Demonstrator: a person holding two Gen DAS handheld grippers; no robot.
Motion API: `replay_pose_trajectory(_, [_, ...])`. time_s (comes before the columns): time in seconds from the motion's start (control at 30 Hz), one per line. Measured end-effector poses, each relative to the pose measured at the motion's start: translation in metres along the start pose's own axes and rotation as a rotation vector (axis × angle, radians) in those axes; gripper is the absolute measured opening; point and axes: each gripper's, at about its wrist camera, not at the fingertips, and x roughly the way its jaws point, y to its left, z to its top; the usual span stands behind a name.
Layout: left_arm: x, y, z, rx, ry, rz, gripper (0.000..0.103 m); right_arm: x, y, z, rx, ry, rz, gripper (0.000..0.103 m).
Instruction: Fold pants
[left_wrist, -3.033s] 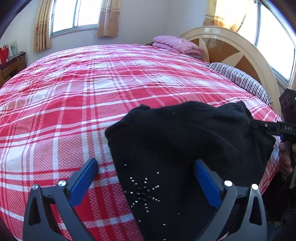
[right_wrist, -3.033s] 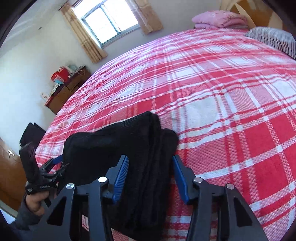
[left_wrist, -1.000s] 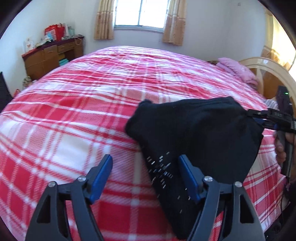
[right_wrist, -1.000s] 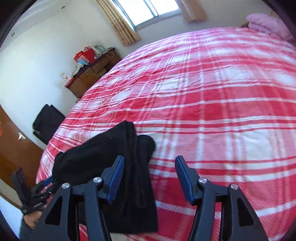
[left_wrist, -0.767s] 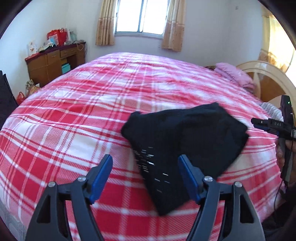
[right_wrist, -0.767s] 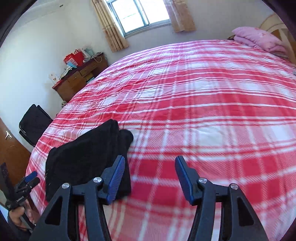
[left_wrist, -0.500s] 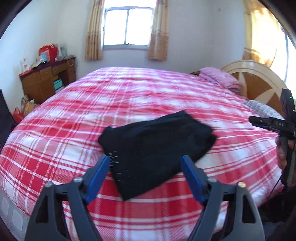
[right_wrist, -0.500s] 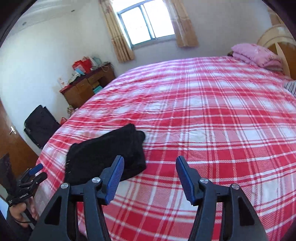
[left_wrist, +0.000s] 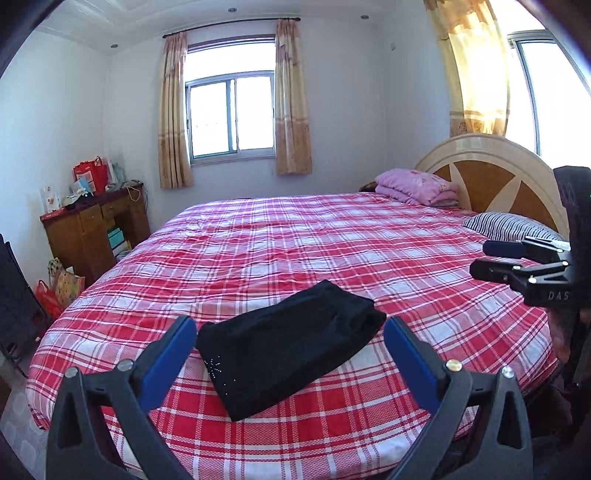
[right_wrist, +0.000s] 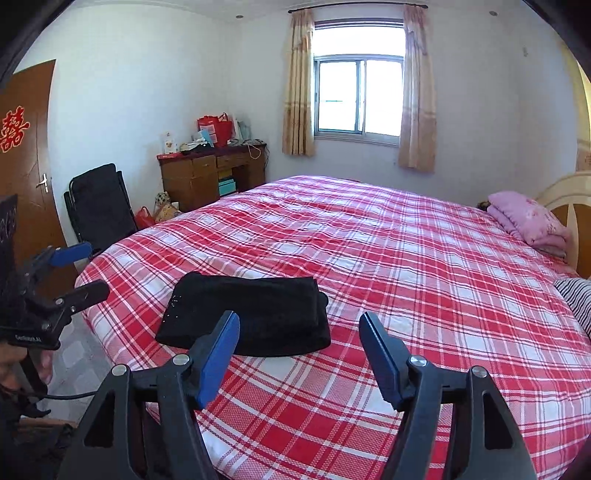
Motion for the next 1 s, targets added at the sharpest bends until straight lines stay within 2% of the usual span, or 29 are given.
replay_pose_trajectory(1.0, [0.001,0.011,-0.003,-0.039,0.005,0.036,0.103,-0.014,0.005,0.003,-0.006,-0.042,-0.018,0.069])
